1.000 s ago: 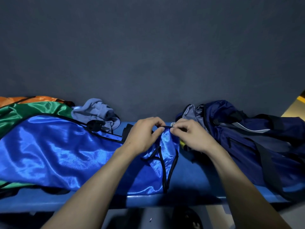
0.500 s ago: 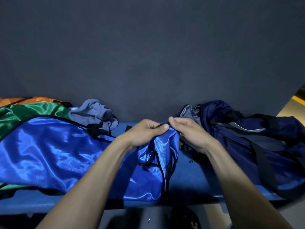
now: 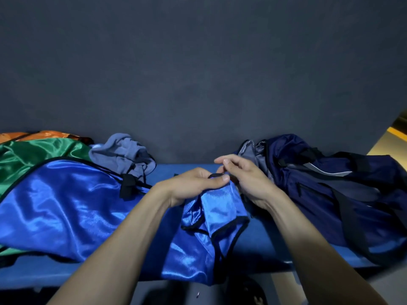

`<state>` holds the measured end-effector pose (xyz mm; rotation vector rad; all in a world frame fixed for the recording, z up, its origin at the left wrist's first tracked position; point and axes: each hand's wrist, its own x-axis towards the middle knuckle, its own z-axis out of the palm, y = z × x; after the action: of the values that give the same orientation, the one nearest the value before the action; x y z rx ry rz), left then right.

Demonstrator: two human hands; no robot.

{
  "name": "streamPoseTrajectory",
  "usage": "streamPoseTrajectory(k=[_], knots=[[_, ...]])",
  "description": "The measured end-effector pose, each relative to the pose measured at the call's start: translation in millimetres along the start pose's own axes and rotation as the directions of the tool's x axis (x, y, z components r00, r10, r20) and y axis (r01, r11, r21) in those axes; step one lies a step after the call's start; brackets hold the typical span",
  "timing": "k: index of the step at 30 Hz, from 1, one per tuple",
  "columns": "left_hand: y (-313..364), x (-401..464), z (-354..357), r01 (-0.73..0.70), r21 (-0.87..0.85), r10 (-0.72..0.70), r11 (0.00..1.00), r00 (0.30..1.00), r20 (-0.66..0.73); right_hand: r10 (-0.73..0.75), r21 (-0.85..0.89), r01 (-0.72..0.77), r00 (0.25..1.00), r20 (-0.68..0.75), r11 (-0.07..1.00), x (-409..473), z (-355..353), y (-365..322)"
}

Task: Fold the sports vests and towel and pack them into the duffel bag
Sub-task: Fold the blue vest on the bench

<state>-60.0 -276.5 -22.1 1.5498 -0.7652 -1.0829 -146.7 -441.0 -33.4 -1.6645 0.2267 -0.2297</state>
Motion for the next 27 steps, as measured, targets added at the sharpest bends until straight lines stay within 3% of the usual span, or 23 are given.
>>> streamPoseTrajectory(k=[3,7,11,13,17,21,24,27], knots=[[3.4,-0.6,2.5,-0.023,-0.117,0.024,0.993,1.0,0.006,-0.088,-0.164,0.089,0.996,0.016,0.982,-10.9,-6.3,-6.6],[9.4,-1.2,1.9,-0.069,-0.232,0.064,0.97,0.997,-0.03,-0.078,-0.105,0.097,0.982,0.174,0.99,-33.3,-24.6,-15.3],[10.8,-2.2,4.5,-0.093,-0.247,0.073,0.965,0.993,-0.089,-0.071,-0.474,0.221,0.947,0.313,0.852,-52.4,-26.0,-16.6],[10.9,-1.1,4.7,-0.109,-0.241,0.082,0.964,0.989,-0.121,-0.093,-0.571,0.246,0.955,0.283,0.783,-56.2,-21.9,-13.9],[10.8,2.2,7.7,-0.123,-0.222,0.094,0.967,0.986,-0.141,-0.311,-0.704,0.29,0.945,0.103,0.648,-58.8,-16.7,-2.9],[10.2,5.5,10.9,-0.155,-0.126,0.132,0.98,0.976,-0.174,-0.376,-0.638,0.239,0.923,-0.086,0.732,-62.3,-21.1,0.6],[13.9,5.0,5.9,-0.198,0.041,0.202,0.979,0.966,-0.161,-0.255,-0.418,0.16,0.95,-0.182,0.894,-59.7,-26.0,-2.4],[12.9,8.8,-0.6,-0.188,-0.024,0.181,0.982,0.968,-0.171,-0.164,-0.261,0.112,0.969,-0.186,0.959,-59.6,-27.5,-2.6]])
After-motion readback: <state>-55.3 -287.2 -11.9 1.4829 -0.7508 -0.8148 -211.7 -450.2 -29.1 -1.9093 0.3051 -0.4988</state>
